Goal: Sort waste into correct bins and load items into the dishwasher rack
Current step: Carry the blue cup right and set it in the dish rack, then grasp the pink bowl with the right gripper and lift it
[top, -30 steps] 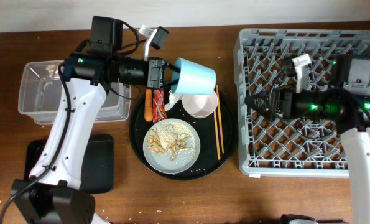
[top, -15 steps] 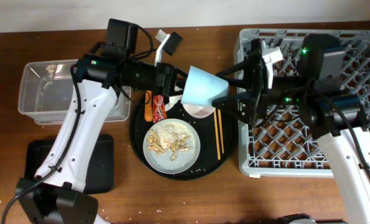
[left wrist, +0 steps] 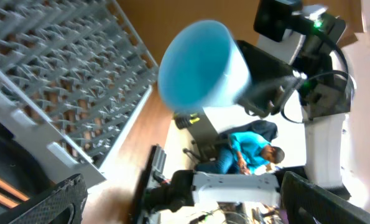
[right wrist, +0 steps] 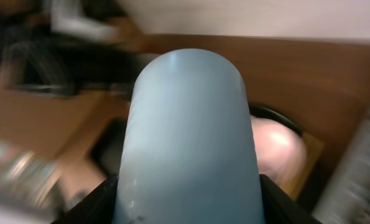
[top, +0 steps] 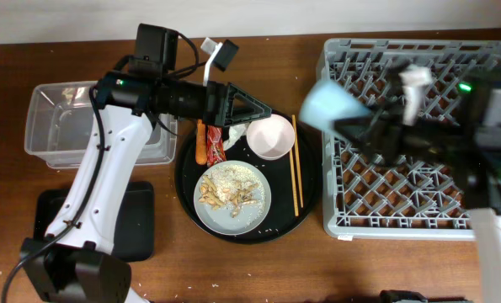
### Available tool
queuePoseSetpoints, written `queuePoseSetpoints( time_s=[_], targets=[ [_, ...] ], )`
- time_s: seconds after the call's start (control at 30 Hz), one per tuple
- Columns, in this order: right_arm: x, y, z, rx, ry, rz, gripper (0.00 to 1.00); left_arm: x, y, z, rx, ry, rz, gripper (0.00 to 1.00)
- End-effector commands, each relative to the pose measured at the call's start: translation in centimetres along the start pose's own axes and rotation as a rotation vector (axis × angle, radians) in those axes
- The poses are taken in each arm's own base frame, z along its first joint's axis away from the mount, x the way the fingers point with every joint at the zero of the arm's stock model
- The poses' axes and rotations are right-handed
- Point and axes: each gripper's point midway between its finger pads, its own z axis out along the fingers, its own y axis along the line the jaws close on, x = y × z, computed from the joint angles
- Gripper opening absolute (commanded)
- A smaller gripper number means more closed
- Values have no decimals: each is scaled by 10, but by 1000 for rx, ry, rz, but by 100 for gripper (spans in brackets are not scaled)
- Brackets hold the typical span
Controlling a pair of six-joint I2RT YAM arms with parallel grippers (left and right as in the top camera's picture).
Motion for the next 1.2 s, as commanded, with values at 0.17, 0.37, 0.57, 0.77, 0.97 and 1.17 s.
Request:
queuePoseSetpoints(
  time_s=[0.17,0.37,0.57,0.77,0.97,1.17],
  targets=[
    [90,-207,-138,1045,51,746,49,-6,16,-14,-103,-38,1,99],
    [153,-259,-118,1110,347,944,49,-3,16,-14,-103,-33,-20,99],
    [169,-269,-116,1130,421,973,86,-3,16,-14,-103,-33,-20,99],
    [81,-216,-87,761,241,748,94,-2,32,-15,-215,-26,52,98],
    [26,-85,-24,450,221,285,83,29,126,-42,-1023,75,-35,92],
    [71,-66,107,543,491,183,68,27,62,-125,-1231,-106,-62,89]
  ],
)
